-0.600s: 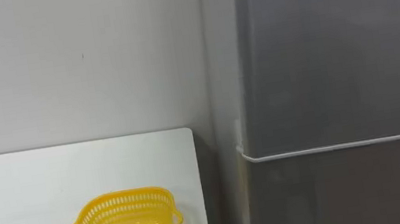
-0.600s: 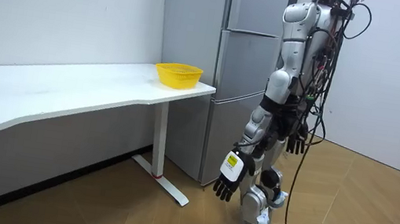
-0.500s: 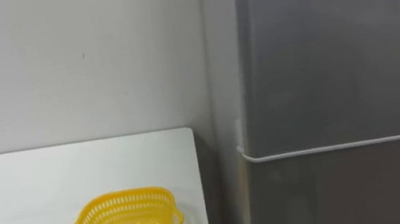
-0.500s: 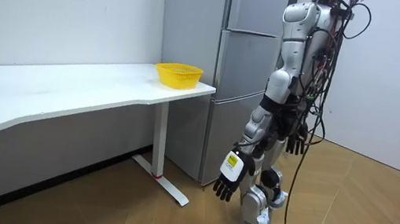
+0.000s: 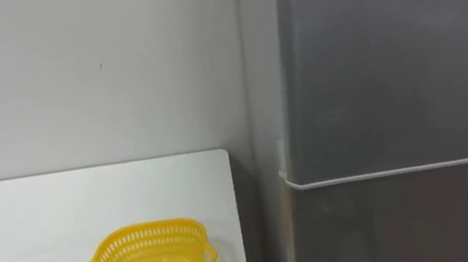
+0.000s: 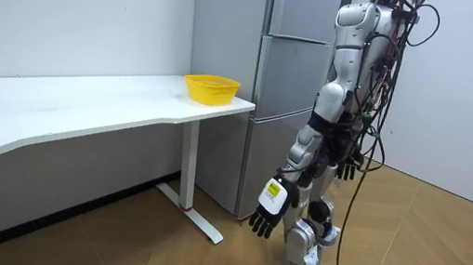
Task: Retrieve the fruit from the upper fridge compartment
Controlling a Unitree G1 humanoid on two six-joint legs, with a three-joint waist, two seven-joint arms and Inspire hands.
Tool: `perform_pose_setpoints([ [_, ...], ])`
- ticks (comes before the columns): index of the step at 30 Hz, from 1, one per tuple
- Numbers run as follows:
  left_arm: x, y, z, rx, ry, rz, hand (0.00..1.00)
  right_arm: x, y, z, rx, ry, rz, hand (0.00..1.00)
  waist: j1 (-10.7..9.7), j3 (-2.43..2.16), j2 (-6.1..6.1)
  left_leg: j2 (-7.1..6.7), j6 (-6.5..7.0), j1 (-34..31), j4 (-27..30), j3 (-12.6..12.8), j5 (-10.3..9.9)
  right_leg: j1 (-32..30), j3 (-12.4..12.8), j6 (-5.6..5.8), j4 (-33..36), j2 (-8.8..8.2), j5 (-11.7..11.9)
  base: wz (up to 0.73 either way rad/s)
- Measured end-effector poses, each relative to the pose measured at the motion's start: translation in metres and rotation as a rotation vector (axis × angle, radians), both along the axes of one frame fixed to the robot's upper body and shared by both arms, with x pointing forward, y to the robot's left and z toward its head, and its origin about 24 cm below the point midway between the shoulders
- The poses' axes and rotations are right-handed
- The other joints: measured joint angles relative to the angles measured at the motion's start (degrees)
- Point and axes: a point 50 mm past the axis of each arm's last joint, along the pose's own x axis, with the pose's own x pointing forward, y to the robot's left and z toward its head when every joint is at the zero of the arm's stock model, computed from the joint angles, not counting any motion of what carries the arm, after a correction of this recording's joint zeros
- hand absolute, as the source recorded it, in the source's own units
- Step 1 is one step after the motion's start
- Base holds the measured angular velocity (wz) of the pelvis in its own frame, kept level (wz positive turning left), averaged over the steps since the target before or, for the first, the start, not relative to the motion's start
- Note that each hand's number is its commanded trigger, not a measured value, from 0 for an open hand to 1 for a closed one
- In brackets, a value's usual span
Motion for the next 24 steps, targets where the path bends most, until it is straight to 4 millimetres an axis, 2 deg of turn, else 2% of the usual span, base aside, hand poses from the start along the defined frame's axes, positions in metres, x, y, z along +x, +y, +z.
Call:
perform_pose_setpoints([
  [6,0.000,0.000,0.000,0.015,-0.013,0.036,0.00,-0.005,0.001,0.000,0.003,0.007,-0.023,0.00,0.1,-0.02,-0.08,0.00,0.00,-0.1,0.0,0.0,0.0,-0.2,0.0,-0.02,0.0,-0.01,0.0,0.00],
  [9,-0.002,0.001,0.001,0.030,-0.038,0.131,0.00,-0.005,0.000,0.000,-0.003,0.004,-0.030,0.00,0.0,-0.05,-0.06,0.02,0.00,-0.1,0.0,-0.1,0.0,-0.2,0.0,-0.02,0.0,-0.02,0.0,0.00],
  [12,-0.004,0.002,0.001,0.041,-0.072,0.281,0.00,-0.004,0.000,0.000,-0.006,0.001,-0.038,0.00,0.0,-0.14,-0.05,0.00,0.00,-0.1,0.0,-0.3,0.0,0.0,-0.7,-0.03,0.1,-0.20,0.0,0.03],
  [18,-0.006,0.013,0.005,0.111,-0.181,0.707,0.00,-0.002,-0.004,0.001,-0.029,-0.022,-0.116,0.00,1.4,-0.42,0.43,-0.07,0.01,0.0,0.1,-0.8,0.0,0.0,-1.1,-0.02,0.1,-0.34,0.0,0.03],
  [20,-0.003,0.021,0.008,0.158,-0.243,0.883,0.00,-0.001,-0.006,0.001,-0.043,-0.034,-0.127,0.00,2.8,-0.50,0.72,-0.03,0.01,0.0,0.0,-0.7,0.0,0.0,-0.9,-0.03,0.3,-0.30,0.0,0.00],
  [24,0.007,0.042,0.019,0.278,-0.369,1.071,0.00,0.003,-0.013,0.003,-0.067,-0.070,-0.162,0.00,4.1,-0.46,1.12,-0.02,0.01,0.4,-0.3,-0.9,0.0,0.0,-1.0,-0.05,0.6,-0.27,-0.1,-0.01],
])
